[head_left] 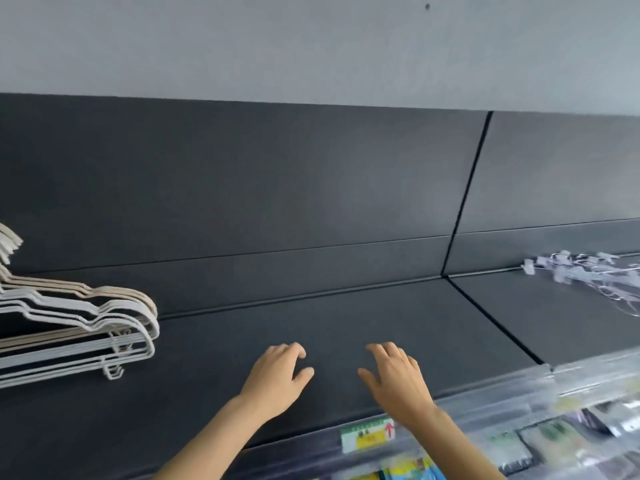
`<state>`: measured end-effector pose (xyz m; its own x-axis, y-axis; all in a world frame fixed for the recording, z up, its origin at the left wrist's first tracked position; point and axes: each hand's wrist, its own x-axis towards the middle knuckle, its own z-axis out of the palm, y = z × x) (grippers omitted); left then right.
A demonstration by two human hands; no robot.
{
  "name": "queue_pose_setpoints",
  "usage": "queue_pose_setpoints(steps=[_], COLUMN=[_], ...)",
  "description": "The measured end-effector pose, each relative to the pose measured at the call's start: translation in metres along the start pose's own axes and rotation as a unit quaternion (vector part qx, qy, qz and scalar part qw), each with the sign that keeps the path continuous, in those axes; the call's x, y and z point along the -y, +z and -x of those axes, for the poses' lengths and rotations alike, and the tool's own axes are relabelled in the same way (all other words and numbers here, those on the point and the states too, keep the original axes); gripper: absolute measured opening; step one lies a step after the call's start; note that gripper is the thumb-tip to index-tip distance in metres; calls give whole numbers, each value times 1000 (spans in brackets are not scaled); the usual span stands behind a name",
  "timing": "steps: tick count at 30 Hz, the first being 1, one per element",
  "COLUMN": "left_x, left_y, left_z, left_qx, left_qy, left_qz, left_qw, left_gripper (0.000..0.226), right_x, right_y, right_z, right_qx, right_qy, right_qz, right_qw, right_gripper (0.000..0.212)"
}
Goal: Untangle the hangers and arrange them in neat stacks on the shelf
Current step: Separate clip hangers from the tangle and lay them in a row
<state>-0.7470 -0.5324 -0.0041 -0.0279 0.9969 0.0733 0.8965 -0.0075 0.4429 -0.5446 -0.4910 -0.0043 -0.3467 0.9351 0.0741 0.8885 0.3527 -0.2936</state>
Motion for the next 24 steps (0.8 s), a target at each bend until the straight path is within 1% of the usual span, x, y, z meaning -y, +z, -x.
queue_pose_setpoints(steps=[8, 14, 18, 24], left_x=[-142, -223, -263, -311], left_y=[62, 104, 137, 180], left_z=[-44, -92, -132, -220], left_qx=[61, 101, 110, 99], left_qy=[87, 141, 165, 164], left_qz=[25, 36, 46, 27], left_qw=[994, 984, 979, 981], left_gripper=[32, 31, 31, 33], right_x=[-139, -219, -275, -357], right_y=[-53, -81, -93, -116], right_z=[45, 57, 46, 2], right_qx=[-20, -39, -43, -27], right_qy=[98, 146, 168, 194], right_qz=[-32, -34, -31, -9], right_qw=[994, 988, 984, 981], right_gripper=[44, 45, 41, 40])
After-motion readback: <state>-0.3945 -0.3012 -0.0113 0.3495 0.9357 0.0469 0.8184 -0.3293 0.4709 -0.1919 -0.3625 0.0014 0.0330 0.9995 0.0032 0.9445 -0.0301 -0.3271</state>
